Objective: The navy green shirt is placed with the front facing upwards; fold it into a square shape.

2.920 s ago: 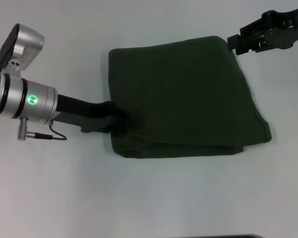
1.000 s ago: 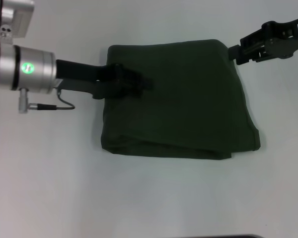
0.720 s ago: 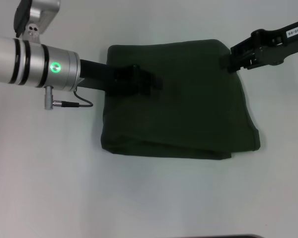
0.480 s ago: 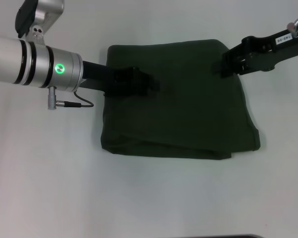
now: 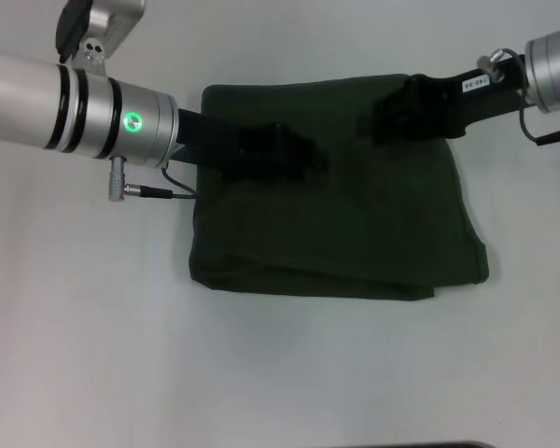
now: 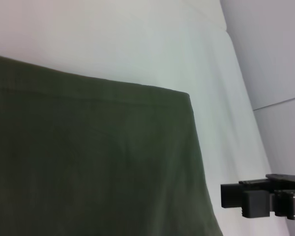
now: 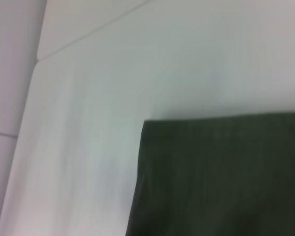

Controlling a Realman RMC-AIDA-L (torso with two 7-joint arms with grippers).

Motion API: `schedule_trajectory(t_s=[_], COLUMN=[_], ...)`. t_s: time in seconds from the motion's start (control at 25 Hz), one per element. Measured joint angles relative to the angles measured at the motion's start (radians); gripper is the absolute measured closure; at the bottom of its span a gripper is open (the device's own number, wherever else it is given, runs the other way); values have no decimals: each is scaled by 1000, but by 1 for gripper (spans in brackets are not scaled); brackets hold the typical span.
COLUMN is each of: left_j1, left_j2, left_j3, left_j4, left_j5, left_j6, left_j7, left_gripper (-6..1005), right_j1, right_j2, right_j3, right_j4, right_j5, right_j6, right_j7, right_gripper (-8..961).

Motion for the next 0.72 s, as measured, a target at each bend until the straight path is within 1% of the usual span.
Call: schedule_trajectory(t_s=[0.08,0.16,0.32,0.44,0.72], left_j1=[-2,0,10,15,17], left_j2=[3,7,18,22,26], left_j3=[5,6,5,2,0], left_j4=[-6,-9,-11,-10,-6], left_j5=[4,5,5,5,6], left_j6=[-13,-20,-21,-22,-22], left_j7=[-2,-3,-9,-12,-13], left_gripper=[575,573,571,569,564], right_j1=[3,6,7,3,-1], right_j2=[5,5,-8,-15,-17], right_j3=[-2,-4,-26,-41,-46], right_j4=[4,13,38,44,63], right_j5=[-1,-4,-9,-10,-59], right_j6=[34,66,115,146,237], right_j7=[0,-2,-2,1,3], right_gripper=[613,613,613,613,613])
